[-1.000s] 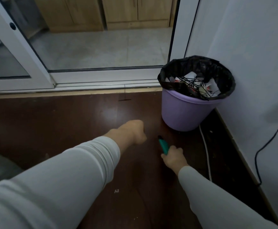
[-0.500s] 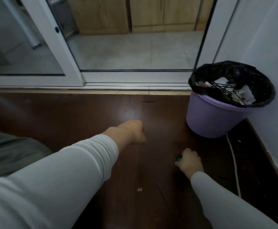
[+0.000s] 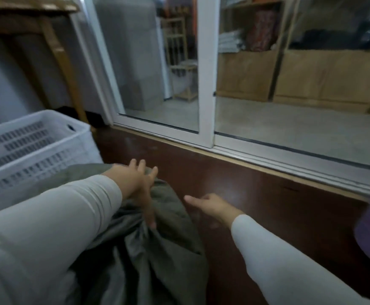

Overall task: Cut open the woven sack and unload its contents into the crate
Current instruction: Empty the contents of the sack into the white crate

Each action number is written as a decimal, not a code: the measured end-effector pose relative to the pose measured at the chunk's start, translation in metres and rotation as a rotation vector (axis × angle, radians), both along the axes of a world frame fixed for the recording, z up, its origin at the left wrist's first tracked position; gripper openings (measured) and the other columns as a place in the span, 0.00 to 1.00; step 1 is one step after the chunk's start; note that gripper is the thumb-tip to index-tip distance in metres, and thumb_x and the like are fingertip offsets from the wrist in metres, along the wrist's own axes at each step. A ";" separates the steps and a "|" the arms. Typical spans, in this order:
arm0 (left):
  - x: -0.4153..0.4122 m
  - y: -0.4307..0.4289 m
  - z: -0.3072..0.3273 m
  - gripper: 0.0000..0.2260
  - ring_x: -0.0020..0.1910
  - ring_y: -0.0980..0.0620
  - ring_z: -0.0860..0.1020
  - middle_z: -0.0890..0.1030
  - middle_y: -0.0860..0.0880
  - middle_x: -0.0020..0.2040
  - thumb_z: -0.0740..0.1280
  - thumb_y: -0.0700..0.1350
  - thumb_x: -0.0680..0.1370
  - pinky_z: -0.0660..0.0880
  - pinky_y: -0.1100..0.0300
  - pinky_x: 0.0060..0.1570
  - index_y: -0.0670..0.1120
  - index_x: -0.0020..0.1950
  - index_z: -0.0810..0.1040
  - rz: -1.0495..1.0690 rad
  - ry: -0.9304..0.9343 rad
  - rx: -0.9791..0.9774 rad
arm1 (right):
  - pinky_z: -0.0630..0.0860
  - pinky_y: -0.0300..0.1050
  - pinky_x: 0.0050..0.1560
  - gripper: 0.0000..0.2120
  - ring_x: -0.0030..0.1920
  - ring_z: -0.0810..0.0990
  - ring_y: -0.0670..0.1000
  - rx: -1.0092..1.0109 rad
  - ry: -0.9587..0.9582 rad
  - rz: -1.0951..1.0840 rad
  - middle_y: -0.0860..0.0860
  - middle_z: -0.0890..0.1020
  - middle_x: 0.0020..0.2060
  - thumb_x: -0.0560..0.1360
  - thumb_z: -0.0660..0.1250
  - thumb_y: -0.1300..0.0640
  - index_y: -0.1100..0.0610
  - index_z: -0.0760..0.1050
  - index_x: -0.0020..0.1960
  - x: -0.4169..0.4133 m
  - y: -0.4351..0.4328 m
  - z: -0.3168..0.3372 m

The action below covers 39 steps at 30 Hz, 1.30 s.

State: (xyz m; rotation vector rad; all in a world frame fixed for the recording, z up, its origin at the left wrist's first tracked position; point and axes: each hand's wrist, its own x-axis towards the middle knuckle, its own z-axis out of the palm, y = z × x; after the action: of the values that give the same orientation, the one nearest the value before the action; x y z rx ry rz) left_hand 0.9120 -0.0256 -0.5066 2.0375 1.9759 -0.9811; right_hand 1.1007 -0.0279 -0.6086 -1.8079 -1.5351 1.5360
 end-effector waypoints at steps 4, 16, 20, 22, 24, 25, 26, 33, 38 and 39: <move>-0.080 -0.033 0.006 0.70 0.74 0.37 0.32 0.25 0.41 0.73 0.79 0.64 0.53 0.51 0.35 0.72 0.53 0.73 0.25 0.136 -0.002 0.042 | 0.79 0.39 0.44 0.37 0.51 0.78 0.48 -0.071 0.063 0.256 0.47 0.77 0.53 0.65 0.77 0.48 0.52 0.65 0.69 -0.049 -0.014 0.012; -0.152 -0.068 0.038 0.19 0.63 0.43 0.73 0.74 0.44 0.64 0.63 0.38 0.74 0.71 0.52 0.63 0.48 0.66 0.72 0.081 -0.331 0.300 | 0.64 0.54 0.71 0.65 0.76 0.53 0.60 0.220 -0.334 0.373 0.55 0.34 0.76 0.64 0.78 0.57 0.41 0.23 0.70 -0.141 -0.017 0.031; -0.153 -0.073 0.081 0.20 0.63 0.43 0.73 0.76 0.45 0.63 0.60 0.34 0.75 0.69 0.52 0.62 0.49 0.65 0.74 -0.011 -0.399 0.402 | 0.68 0.51 0.69 0.63 0.72 0.66 0.58 0.339 -0.228 0.393 0.54 0.57 0.77 0.62 0.77 0.57 0.34 0.29 0.71 -0.160 -0.011 0.056; -0.155 -0.076 0.094 0.18 0.62 0.43 0.74 0.77 0.45 0.61 0.60 0.34 0.75 0.70 0.52 0.59 0.49 0.63 0.74 -0.058 -0.385 0.449 | 0.71 0.48 0.65 0.51 0.66 0.73 0.57 0.403 -0.253 0.417 0.54 0.71 0.69 0.66 0.72 0.55 0.35 0.41 0.74 -0.169 -0.012 0.062; -0.156 -0.077 0.105 0.17 0.62 0.44 0.73 0.75 0.46 0.60 0.60 0.35 0.76 0.70 0.54 0.57 0.49 0.62 0.74 -0.096 -0.369 0.500 | 0.74 0.47 0.59 0.27 0.61 0.77 0.57 0.502 -0.368 0.397 0.55 0.78 0.61 0.71 0.64 0.58 0.46 0.67 0.69 -0.172 -0.013 0.074; -0.156 -0.078 0.110 0.17 0.63 0.44 0.72 0.75 0.46 0.61 0.60 0.36 0.76 0.69 0.54 0.57 0.49 0.63 0.73 -0.109 -0.366 0.531 | 0.74 0.47 0.56 0.19 0.59 0.78 0.58 0.535 -0.426 0.357 0.55 0.80 0.57 0.72 0.61 0.61 0.50 0.75 0.61 -0.172 -0.014 0.085; -0.157 -0.078 0.115 0.18 0.64 0.45 0.72 0.74 0.47 0.62 0.60 0.36 0.76 0.69 0.55 0.58 0.49 0.64 0.72 -0.115 -0.364 0.562 | 0.74 0.46 0.54 0.16 0.57 0.79 0.58 0.561 -0.467 0.306 0.56 0.81 0.54 0.72 0.59 0.62 0.52 0.78 0.56 -0.170 -0.015 0.097; -0.167 -0.064 0.155 0.16 0.60 0.45 0.72 0.72 0.46 0.58 0.62 0.35 0.75 0.74 0.50 0.55 0.47 0.61 0.71 -0.139 -0.377 0.815 | 0.73 0.48 0.53 0.13 0.58 0.77 0.62 0.804 -0.584 0.018 0.61 0.77 0.58 0.75 0.59 0.60 0.62 0.74 0.57 -0.150 -0.009 0.202; -0.180 -0.054 0.188 0.14 0.58 0.44 0.72 0.72 0.45 0.56 0.62 0.35 0.76 0.71 0.51 0.45 0.46 0.59 0.70 -0.148 -0.428 1.018 | 0.74 0.49 0.52 0.14 0.56 0.77 0.62 1.025 -0.647 -0.085 0.59 0.77 0.57 0.73 0.60 0.56 0.59 0.75 0.57 -0.151 -0.010 0.283; -0.187 -0.054 0.194 0.13 0.58 0.44 0.72 0.72 0.45 0.56 0.62 0.36 0.76 0.72 0.50 0.48 0.46 0.59 0.70 -0.157 -0.457 1.040 | 0.74 0.48 0.51 0.14 0.56 0.77 0.61 1.062 -0.647 -0.090 0.58 0.78 0.56 0.72 0.61 0.56 0.59 0.76 0.56 -0.155 -0.012 0.297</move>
State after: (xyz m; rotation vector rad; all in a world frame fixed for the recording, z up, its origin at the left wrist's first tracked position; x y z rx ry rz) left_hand 0.7252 -0.0795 -0.3127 2.5270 2.2637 0.6654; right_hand 0.9455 -0.0402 -0.3111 -1.6437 -1.9184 -0.0771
